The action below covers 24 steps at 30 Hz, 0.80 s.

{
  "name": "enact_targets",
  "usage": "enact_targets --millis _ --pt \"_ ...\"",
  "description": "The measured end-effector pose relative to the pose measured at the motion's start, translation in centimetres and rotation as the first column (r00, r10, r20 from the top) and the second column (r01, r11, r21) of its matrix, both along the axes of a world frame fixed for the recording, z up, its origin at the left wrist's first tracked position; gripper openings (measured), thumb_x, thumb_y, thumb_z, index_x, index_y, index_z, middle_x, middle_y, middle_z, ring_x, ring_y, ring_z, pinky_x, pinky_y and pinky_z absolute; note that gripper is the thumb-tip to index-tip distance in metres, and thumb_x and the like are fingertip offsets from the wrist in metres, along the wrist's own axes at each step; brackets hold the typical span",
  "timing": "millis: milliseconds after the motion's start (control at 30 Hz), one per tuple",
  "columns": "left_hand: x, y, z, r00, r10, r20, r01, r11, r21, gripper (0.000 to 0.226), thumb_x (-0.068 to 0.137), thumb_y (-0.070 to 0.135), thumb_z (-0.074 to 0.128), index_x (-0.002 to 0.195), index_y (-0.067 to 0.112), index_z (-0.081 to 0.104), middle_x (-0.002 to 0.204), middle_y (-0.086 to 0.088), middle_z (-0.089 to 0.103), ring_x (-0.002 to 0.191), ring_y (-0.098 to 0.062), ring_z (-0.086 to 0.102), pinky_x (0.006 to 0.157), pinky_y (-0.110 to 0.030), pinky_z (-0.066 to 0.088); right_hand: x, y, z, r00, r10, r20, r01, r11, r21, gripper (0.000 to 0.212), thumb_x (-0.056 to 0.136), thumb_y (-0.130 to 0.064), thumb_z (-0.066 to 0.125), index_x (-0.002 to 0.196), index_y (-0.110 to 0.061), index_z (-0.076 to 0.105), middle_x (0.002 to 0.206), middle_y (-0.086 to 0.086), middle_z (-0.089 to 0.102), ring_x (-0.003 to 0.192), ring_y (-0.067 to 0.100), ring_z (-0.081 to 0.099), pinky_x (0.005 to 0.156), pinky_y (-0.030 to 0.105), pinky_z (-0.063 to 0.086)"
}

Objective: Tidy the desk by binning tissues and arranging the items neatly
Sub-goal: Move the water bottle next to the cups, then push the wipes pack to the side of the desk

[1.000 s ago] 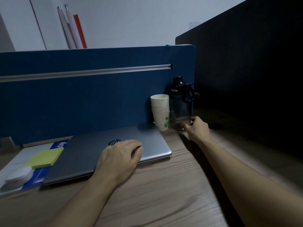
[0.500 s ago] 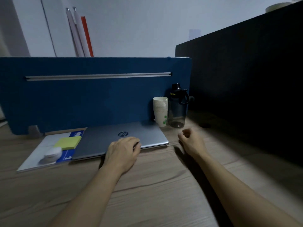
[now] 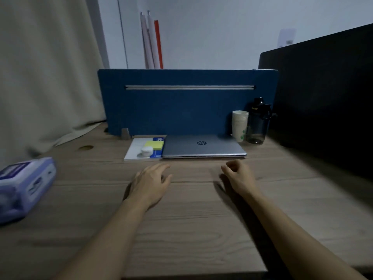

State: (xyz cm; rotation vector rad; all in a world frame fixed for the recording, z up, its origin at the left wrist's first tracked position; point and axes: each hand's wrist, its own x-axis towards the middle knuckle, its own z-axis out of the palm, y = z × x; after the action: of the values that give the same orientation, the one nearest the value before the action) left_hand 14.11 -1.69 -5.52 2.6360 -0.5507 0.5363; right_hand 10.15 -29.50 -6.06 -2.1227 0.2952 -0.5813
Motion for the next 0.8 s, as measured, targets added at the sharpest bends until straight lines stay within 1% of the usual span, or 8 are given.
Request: enact_targets --millis 200,267,367,467,533,633,733,800 --pt "-4.4 7.2 0.1 0.995 0.056 0.082 -0.060 0.997 0.055 0.044 0.093 0.041 0.050 0.136 0.028 0.054 0.141 0.008 0.054 0.130 -0.015 0.044 0.101 -0.035 0.033 -1.6 9.3 0.0 0.989 0.145 -0.033 -0.146 0.989 -0.025 0.029 0.091 -0.036 0.064 0.111 -0.015 0.063 0.100 -0.001 0.067 0.089 0.013 0.060 0.075 0.027 0.043" --pt "-5.8 8.7 0.1 0.989 0.059 0.133 -0.069 0.995 0.074 0.045 0.093 0.041 0.049 0.135 0.029 0.054 0.141 0.008 0.053 0.131 -0.014 0.043 0.103 -0.036 0.031 -2.0 12.2 0.1 0.981 0.191 -0.041 -0.194 0.979 -0.059 0.030 0.091 -0.037 0.064 0.112 -0.016 0.062 0.098 -0.004 0.064 0.089 0.012 0.058 0.075 0.025 0.041" --pt "-7.5 12.1 0.4 0.979 0.079 0.190 -0.108 0.983 0.147 0.048 0.091 0.045 0.047 0.136 0.030 0.053 0.141 0.007 0.053 0.134 -0.017 0.041 0.111 -0.042 0.025 -2.5 16.8 0.3 0.955 0.289 -0.067 -0.293 0.954 -0.064 0.033 0.091 -0.039 0.063 0.116 -0.017 0.060 0.102 -0.004 0.063 0.091 0.011 0.057 0.078 0.024 0.042" --pt "-8.8 16.9 1.3 0.945 0.186 0.268 -0.238 0.955 0.179 0.050 0.085 0.043 0.055 0.132 0.026 0.057 0.137 0.002 0.058 0.133 -0.024 0.044 0.112 -0.051 0.024 -3.0 21.2 0.6 0.916 0.390 -0.090 -0.398 0.913 -0.089 0.035 0.092 -0.038 0.062 0.119 -0.015 0.058 0.108 0.000 0.064 0.096 0.013 0.058 0.083 0.027 0.046" --pt "-9.3 20.1 2.0 0.908 0.307 0.287 -0.359 0.921 0.151 0.052 0.083 0.040 0.062 0.132 0.025 0.057 0.137 0.002 0.057 0.135 -0.026 0.042 0.112 -0.054 0.018 -3.2 23.2 0.9 0.892 0.439 -0.105 -0.450 0.885 -0.118 0.037 0.091 -0.039 0.063 0.120 -0.016 0.057 0.108 0.000 0.063 0.097 0.013 0.059 0.085 0.028 0.047" --pt "-9.6 24.1 2.5 0.861 0.455 0.227 -0.488 0.865 0.117 0.062 0.083 0.045 0.060 0.141 0.029 0.044 0.152 0.002 0.040 0.144 -0.028 0.022 0.112 -0.058 0.011 -2.8 24.8 1.1 0.873 0.472 -0.123 -0.487 0.859 -0.160 0.040 0.091 -0.040 0.063 0.123 -0.016 0.056 0.113 0.002 0.064 0.099 0.013 0.059 0.088 0.030 0.050" --pt "-9.3 26.4 2.3 0.831 0.523 0.190 -0.544 0.835 0.080 0.073 0.084 0.051 0.058 0.148 0.030 0.031 0.160 -0.003 0.021 0.145 -0.035 0.011 0.112 -0.059 0.013 -2.0 25.2 1.2 0.872 0.467 -0.147 -0.488 0.849 -0.203 0.044 0.092 -0.038 0.061 0.128 -0.015 0.053 0.123 0.004 0.061 0.107 0.015 0.058 0.094 0.033 0.049" --pt "-8.7 26.8 2.1 0.826 0.545 0.144 -0.549 0.836 -0.017 0.079 0.083 0.049 0.063 0.151 0.030 0.027 0.162 -0.006 0.010 0.144 -0.044 0.004 0.113 -0.060 0.015 -1.2 25.1 1.0 0.883 0.446 -0.146 -0.469 0.825 -0.316 0.045 0.093 -0.041 0.058 0.130 -0.016 0.052 0.129 0.004 0.058 0.114 0.018 0.054 0.099 0.037 0.047"
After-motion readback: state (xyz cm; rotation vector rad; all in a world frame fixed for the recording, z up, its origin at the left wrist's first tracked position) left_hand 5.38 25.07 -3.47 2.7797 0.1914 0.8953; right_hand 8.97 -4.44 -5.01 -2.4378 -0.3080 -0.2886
